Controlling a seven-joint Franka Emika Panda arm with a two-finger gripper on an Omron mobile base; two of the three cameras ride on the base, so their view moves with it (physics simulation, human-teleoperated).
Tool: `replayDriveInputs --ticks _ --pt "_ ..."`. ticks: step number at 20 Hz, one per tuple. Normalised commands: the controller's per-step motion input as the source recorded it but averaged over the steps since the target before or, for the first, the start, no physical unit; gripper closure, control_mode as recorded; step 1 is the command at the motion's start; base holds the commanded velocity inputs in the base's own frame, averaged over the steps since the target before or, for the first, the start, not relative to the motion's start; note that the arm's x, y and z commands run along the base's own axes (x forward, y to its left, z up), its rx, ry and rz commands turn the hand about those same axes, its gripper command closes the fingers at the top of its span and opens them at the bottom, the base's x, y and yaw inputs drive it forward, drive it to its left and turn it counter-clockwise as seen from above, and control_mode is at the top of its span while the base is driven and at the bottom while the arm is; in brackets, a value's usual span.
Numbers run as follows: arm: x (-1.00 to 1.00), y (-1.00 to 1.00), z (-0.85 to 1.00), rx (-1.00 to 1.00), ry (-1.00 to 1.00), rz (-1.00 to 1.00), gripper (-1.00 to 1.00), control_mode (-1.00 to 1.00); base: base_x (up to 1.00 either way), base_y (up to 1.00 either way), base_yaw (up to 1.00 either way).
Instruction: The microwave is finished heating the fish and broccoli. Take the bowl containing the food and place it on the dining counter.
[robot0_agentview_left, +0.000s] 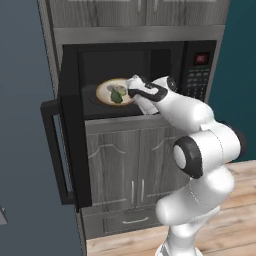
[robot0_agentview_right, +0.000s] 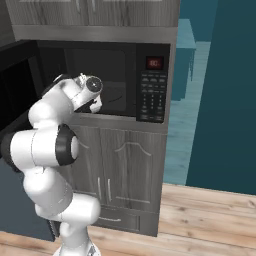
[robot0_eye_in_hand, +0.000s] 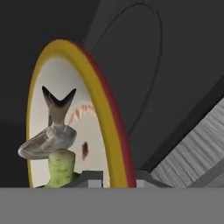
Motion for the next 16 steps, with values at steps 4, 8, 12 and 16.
replayDriveInputs --ticks 4,8,12,16 --pt "-1.0 -0.12 0.83 0.09 0.0 -0.09 1.0 -1.0 0.0 0.0 0.0" --pt "-1.0 -0.31 0.94 0.12 0.08 -0.1 1.0 -1.0 0.0 0.0 0.0" --pt "-1.0 -0.36 0.82 0.11 0.27 -0.08 1.0 -1.0 0.0 0.0 0.0" --pt "-1.0 -0.29 0.45 0.05 0.37 -0.03 1.0 -1.0 0.0 0.0 0.0"
